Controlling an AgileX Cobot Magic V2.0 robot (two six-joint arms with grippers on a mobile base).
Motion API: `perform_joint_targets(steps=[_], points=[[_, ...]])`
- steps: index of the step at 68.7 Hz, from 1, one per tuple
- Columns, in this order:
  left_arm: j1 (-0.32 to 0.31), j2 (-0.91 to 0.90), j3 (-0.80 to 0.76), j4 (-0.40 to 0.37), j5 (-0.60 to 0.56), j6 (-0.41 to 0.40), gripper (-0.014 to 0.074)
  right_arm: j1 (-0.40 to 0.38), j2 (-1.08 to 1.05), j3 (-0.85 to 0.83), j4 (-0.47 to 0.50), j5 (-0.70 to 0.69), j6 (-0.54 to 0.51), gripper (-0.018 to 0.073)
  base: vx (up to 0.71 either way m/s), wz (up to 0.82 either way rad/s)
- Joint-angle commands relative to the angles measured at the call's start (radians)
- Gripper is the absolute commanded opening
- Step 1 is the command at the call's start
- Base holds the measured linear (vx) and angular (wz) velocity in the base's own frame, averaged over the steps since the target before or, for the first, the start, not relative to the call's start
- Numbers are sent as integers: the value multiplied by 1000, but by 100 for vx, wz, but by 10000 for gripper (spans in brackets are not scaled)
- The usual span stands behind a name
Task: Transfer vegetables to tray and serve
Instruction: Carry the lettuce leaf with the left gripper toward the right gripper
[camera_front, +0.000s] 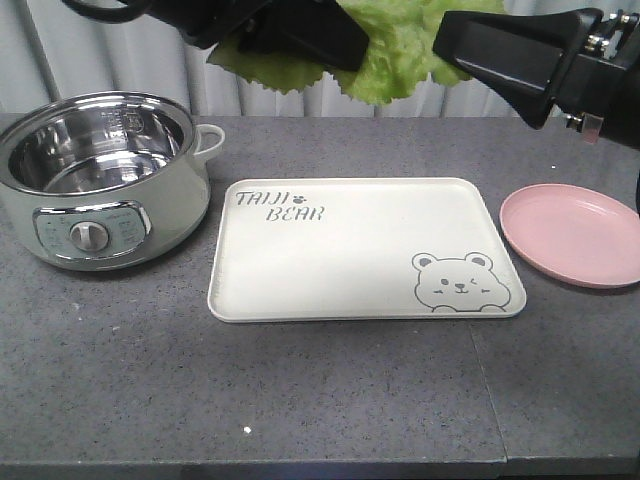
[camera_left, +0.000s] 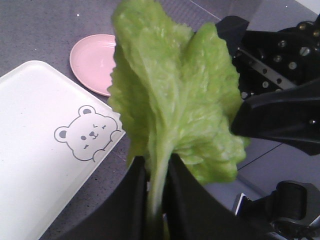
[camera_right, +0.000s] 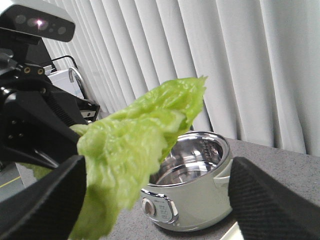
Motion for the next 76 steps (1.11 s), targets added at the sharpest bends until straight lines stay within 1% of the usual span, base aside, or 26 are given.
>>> perform_joint_targets(steps=[1, 11, 16, 20, 26, 28, 33, 48, 55, 64, 76], points=[[-28, -40, -17, -40, -25, 4, -7, -3, -13, -32, 130, 22, -2, 559, 0, 0], [-50, -37, -17, -25, -25, 5, -7, -3, -13, -32, 130, 30, 1, 540, 0, 0], [-56, -30, -17, -24, -23, 4, -7, -3, -13, -32, 130, 33, 1, 470, 0, 0], [-64, -19, -17, -23, -23, 3, -7, -3, -13, -32, 130, 36, 1, 386, 0, 0], [-76, -9, -17, -26, -23, 3, -7, -3, -13, -32, 130, 46, -2, 199, 0, 0], [-80, -6, -17, -22, -23, 3, -7, -3, -13, -32, 130, 46, -5, 121, 0, 0], [-85, 2, -17, -24, -23, 3, -7, -3, -13, -32, 130, 47, -9, -18, 0, 0], [-85, 5, -17, -21, -23, 4, -1, -3, -14, -32, 130, 47, -18, -10, 0, 0], [-85, 4, -21, -21, -23, 5, 20, -3, -14, -32, 129, 47, -25, -10, 0, 0], [-85, -2, -21, -24, -25, 4, 90, -3, -14, -32, 129, 47, -52, -10, 0, 0], [-85, -15, -21, -24, -24, 1, 248, -3, -14, -32, 129, 47, -52, -10, 0, 0]])
